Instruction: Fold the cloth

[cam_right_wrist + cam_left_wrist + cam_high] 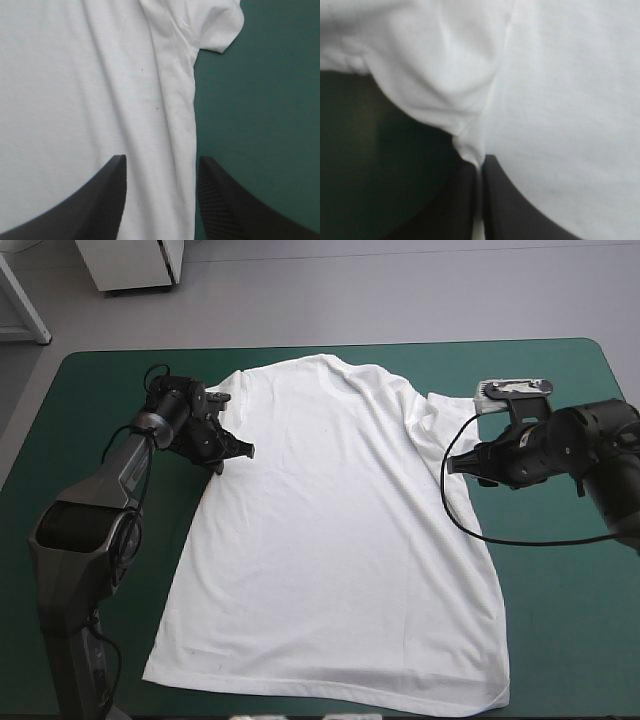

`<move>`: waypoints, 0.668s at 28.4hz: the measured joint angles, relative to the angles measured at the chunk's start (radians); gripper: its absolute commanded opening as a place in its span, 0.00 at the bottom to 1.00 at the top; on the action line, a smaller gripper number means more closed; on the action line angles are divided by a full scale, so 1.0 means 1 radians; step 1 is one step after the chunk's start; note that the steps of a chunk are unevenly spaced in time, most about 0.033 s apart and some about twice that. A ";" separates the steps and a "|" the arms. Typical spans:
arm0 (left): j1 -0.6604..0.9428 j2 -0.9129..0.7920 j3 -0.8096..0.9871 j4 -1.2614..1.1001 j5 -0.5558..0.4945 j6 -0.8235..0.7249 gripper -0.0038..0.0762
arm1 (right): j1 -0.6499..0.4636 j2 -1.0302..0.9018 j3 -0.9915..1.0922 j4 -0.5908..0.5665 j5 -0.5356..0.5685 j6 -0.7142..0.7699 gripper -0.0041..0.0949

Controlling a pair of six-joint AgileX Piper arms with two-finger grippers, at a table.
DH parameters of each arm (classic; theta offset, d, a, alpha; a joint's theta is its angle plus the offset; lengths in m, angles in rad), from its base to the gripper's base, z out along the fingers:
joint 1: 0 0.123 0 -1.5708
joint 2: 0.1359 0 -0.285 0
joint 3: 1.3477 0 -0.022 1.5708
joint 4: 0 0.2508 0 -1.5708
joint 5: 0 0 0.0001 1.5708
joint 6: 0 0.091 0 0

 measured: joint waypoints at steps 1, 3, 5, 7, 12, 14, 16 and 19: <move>0.000 0.000 0.000 0.000 0.000 0.000 0.04 | 0.000 0.018 0.000 0.006 -0.007 -0.017 0.52; -0.001 0.000 0.000 0.000 0.000 0.000 0.04 | 0.000 0.060 0.000 0.019 -0.014 -0.041 0.53; -0.001 0.000 0.000 0.000 0.000 0.000 0.04 | 0.000 0.101 -0.002 0.022 -0.025 -0.052 0.53; -0.001 0.000 0.000 -0.001 0.000 0.000 0.04 | 0.000 0.147 -0.003 0.022 -0.043 -0.056 0.53; -0.001 0.000 -0.001 -0.006 0.000 0.000 0.04 | 0.000 0.266 -0.039 0.022 -0.061 -0.055 0.52; -0.001 0.000 -0.001 -0.007 0.000 0.000 0.04 | -0.001 0.317 -0.066 0.019 -0.061 -0.055 0.52; -0.001 0.000 -0.001 -0.007 0.000 0.000 0.04 | -0.005 0.362 -0.087 0.019 -0.061 -0.055 0.52; -0.001 0.001 -0.002 -0.008 0.001 0.000 0.04 | -0.016 0.439 -0.112 0.018 -0.050 -0.056 0.52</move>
